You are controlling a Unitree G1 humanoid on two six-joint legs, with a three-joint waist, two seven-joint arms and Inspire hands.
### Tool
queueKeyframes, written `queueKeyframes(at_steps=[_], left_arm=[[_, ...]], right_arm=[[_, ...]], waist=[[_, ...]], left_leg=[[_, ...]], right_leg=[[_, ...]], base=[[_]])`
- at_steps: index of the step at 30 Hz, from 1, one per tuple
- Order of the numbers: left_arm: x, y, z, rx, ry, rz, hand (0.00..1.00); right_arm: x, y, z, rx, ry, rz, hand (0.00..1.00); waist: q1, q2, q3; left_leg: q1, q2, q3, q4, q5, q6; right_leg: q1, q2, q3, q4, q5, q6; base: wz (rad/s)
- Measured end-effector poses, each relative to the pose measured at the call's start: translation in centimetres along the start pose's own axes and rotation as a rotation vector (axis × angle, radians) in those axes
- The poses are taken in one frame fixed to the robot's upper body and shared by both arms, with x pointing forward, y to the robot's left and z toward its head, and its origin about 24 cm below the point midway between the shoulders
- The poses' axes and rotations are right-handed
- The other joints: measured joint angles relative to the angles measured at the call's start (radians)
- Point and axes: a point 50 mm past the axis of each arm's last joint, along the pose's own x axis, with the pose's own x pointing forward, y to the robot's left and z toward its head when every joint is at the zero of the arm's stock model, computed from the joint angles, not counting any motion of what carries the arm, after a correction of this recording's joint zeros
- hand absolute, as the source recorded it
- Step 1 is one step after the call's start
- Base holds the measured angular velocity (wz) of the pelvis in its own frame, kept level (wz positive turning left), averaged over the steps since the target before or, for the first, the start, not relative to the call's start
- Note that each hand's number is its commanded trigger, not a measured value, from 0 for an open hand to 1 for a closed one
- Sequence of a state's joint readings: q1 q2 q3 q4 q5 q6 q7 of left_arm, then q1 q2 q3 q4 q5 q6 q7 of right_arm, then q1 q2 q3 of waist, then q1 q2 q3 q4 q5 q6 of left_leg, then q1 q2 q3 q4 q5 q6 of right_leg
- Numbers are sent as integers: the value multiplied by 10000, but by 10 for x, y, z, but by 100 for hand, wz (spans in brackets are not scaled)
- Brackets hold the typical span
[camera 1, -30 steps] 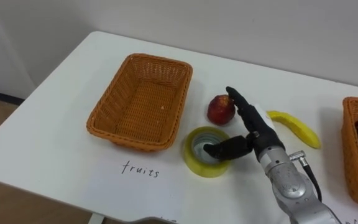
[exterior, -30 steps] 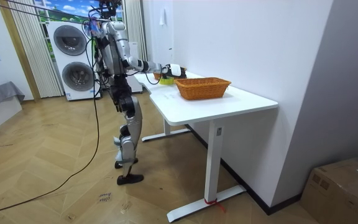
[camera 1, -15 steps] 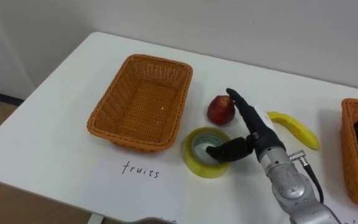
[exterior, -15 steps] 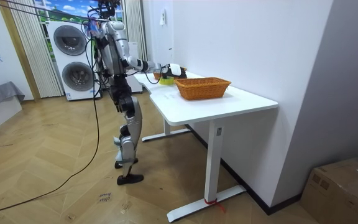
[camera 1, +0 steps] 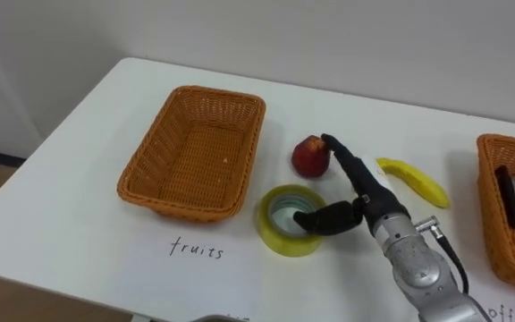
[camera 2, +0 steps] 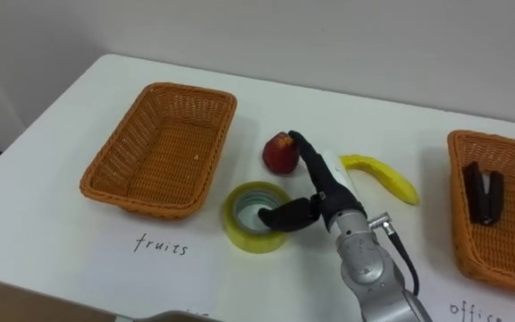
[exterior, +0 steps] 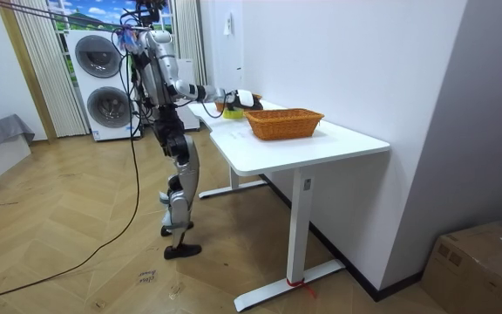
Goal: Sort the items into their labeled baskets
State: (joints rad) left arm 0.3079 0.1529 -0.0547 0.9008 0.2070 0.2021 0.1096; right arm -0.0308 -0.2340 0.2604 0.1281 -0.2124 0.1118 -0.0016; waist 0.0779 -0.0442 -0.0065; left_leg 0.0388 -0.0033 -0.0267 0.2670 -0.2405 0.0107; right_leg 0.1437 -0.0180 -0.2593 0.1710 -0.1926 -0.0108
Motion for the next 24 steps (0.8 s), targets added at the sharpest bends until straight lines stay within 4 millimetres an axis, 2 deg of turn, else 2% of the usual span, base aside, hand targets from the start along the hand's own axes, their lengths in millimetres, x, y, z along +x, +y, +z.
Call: queueKeyframes(at_steps=[4, 9, 24], left_arm=[[0, 1, 0, -53, 0, -87, 0], [1, 5, 0, -283, 53, 11, 0], [1, 11, -4, -778, 280, 136, 0]], right_arm=[[0, -5, 4, -310, -109, 67, 0], [-1, -10, 0, -843, 229, 159, 0], [-3, -15, 14, -1421, 150, 821, 0]], waist=[[-6, -62, 31], [27, -106, 50], [46, -117, 44]], left_leg=[[0, 8, 38, 11, -1, 1], [4, 8, 72, 13, -3, 4], [-15, 19, 119, 21, -6, 6]], right_leg=[[-6, 4, 67, 5, 0, 0], [-16, 0, 117, 13, 0, 0], [-61, 4, 166, 33, 0, -1]], base=[[-1], [-1], [0]])
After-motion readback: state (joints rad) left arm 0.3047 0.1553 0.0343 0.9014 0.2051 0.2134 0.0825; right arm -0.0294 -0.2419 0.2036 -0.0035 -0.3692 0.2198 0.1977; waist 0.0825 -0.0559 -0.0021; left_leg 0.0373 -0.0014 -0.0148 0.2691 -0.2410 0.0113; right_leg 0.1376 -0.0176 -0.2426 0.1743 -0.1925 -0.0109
